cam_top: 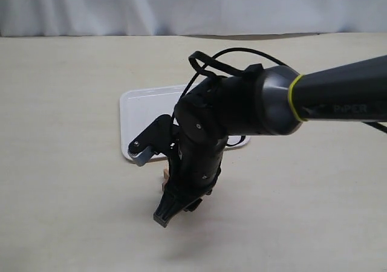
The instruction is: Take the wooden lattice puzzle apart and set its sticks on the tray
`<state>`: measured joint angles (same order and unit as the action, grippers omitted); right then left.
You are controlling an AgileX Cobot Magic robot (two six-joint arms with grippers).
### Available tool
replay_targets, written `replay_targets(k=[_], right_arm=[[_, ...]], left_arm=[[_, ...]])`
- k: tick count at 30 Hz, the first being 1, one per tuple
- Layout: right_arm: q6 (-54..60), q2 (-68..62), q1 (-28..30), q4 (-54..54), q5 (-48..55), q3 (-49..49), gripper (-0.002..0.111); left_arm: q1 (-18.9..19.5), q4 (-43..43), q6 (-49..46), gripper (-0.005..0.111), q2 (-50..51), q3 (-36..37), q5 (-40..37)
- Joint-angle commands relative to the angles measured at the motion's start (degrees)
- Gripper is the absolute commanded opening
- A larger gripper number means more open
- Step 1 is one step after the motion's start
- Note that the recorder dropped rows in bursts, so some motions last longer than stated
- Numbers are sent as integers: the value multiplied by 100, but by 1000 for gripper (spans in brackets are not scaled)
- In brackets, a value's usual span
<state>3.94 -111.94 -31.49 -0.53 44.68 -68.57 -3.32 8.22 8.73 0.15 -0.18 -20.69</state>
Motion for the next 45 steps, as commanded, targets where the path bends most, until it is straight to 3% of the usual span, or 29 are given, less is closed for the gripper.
replay_targets(k=[1, 12, 14, 18, 33, 40, 43, 45], right_arm=[[-215, -40, 34, -190, -146, 29, 40], [-310, -235, 34, -190, -221, 29, 39], [-348, -245, 34, -190, -280, 29, 33], [-328, -245, 34, -190, -322, 29, 4], [-100, 582, 34, -219, -115, 29, 4], [-642, 906, 125, -1385, -558, -131, 4], [-1257, 679, 405, -1859, -1136, -285, 4], [-1272, 224, 655, -1839, -947, -716, 4]], left_arm=[[-43, 11, -6, 0, -15, 18, 33], [-43, 11, -6, 0, -15, 18, 33], [-43, 11, -6, 0, -15, 18, 33], [-43, 11, -6, 0, -15, 18, 33], [-43, 11, -6, 0, -15, 18, 33], [-43, 11, -6, 0, -15, 18, 33], [-43, 11, -6, 0, -15, 18, 33], [-43, 11, -6, 0, -15, 18, 33]])
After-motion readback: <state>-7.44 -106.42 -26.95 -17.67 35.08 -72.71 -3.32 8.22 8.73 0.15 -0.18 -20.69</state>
